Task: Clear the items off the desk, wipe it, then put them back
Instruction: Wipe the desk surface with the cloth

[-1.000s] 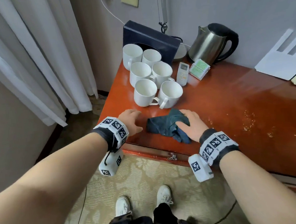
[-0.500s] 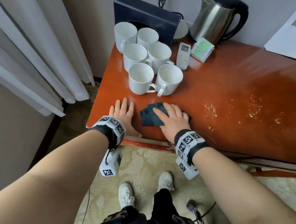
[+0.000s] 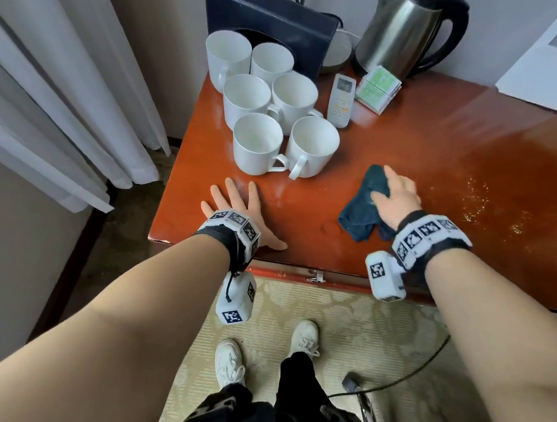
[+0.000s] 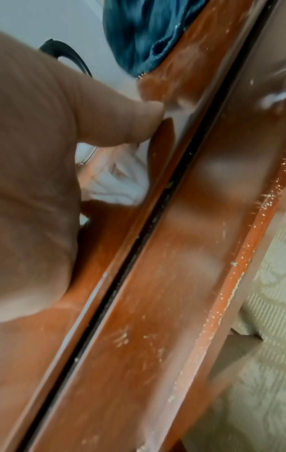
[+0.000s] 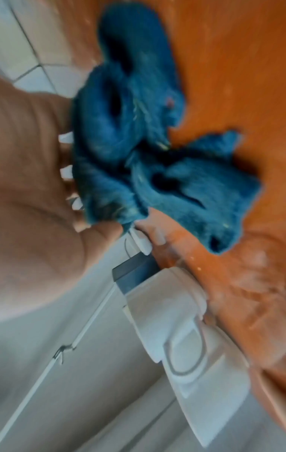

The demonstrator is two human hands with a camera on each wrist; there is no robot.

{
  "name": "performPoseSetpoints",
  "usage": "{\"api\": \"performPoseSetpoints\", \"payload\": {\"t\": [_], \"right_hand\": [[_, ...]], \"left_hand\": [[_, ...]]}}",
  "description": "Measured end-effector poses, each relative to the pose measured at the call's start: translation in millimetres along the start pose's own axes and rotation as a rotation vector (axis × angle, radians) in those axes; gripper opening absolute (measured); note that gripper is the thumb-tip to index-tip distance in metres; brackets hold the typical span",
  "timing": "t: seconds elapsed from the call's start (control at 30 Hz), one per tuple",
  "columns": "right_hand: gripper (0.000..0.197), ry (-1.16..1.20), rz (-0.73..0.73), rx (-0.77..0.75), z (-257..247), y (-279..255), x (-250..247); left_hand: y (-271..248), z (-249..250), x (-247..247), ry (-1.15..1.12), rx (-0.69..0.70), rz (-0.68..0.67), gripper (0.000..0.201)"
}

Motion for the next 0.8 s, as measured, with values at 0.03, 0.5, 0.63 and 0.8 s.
{"api": "performPoseSetpoints", "payload": {"t": [0.03, 0.5, 0.63, 0.8], "right_hand": [[0.065, -0.067, -0.103, 0.001, -5.7, 4.6, 8.7], [0.067, -0.463, -0.586, -0.822, -10.1, -55.7, 32.6], [0.061, -0.302, -0.308, -0.639, -0.2, -34.6, 9.6], [0.063, -0.3, -0.167, -0.185, -6.6, -0.2, 32.2]], "left_hand": [[1.0, 0.8, 0.6, 0.014, -0.008, -0.003, 0.138], [2.4, 6.1, -0.5, 0.043, -0.05, -0.023, 0.141], [-1.0, 6.4, -1.9, 0.038, -0.046, -0.016, 0.14], [-0.6, 6.5, 0.0, 0.033, -0.046, -0.007, 0.14]]}}
Point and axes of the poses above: each hand's wrist, its own y-axis towards the middle knuckle, its own x-axis out of the palm, z = x × y, the point moved 1 cm from there along y, towards the middle knuckle, and after that the axes turned 15 degrees about -x, right-handed, at the moved point
